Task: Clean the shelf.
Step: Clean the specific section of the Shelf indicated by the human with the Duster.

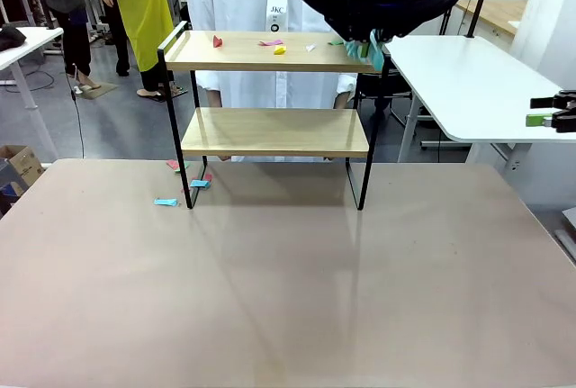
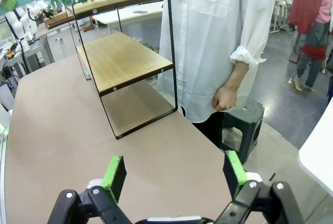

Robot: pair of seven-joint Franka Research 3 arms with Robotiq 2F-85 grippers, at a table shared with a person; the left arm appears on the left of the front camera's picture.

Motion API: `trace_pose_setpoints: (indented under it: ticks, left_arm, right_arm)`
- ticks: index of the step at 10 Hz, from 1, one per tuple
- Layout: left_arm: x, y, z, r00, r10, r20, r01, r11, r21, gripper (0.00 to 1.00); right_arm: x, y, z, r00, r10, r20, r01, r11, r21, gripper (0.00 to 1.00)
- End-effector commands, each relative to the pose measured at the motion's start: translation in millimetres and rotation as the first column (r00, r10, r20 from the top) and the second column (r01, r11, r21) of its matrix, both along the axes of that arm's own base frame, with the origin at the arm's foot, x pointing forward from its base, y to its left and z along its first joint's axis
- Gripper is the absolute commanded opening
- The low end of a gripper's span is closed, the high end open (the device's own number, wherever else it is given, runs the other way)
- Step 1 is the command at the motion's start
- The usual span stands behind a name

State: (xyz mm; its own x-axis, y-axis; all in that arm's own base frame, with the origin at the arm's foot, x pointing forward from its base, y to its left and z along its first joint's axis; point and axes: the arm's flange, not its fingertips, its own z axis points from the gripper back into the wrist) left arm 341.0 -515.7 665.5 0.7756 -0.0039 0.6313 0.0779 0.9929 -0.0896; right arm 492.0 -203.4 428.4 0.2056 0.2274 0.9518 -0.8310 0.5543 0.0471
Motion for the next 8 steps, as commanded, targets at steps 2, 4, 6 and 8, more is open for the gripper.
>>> trace_pose_setpoints:
  ticks: [2, 4, 6, 8]
  left_arm:
    - [5.7, 6.5, -3.6, 0.996, -0.023, -0.084, 0.019, 0.999, -0.047, 0.13]
    - [5.2, -0.5, -6.2, 0.998, 0.0, -0.062, -0.002, 0.999, -0.034, 0.13]
    - [8.4, 1.5, -6.8, 0.997, 0.007, -0.079, -0.011, 0.999, -0.043, 0.13]
    - [11.8, 13.3, -3.9, 0.994, 0.04, -0.104, -0.039, 0.999, 0.013, 0.13]
  right_arm:
    - [0.1, 1.5, 2.9, 1.0, 0.001, 0.006, -0.001, 1.0, -0.003, 1.0]
    - [0.1, 1.5, 2.9, 1.0, 0.001, 0.006, -0.001, 1.0, -0.003, 1.0]
    - [0.1, 1.5, 2.9, 1.0, 0.001, 0.006, -0.001, 1.0, -0.003, 1.0]
    - [0.1, 1.5, 2.9, 1.0, 0.001, 0.006, -0.001, 1.0, -0.003, 1.0]
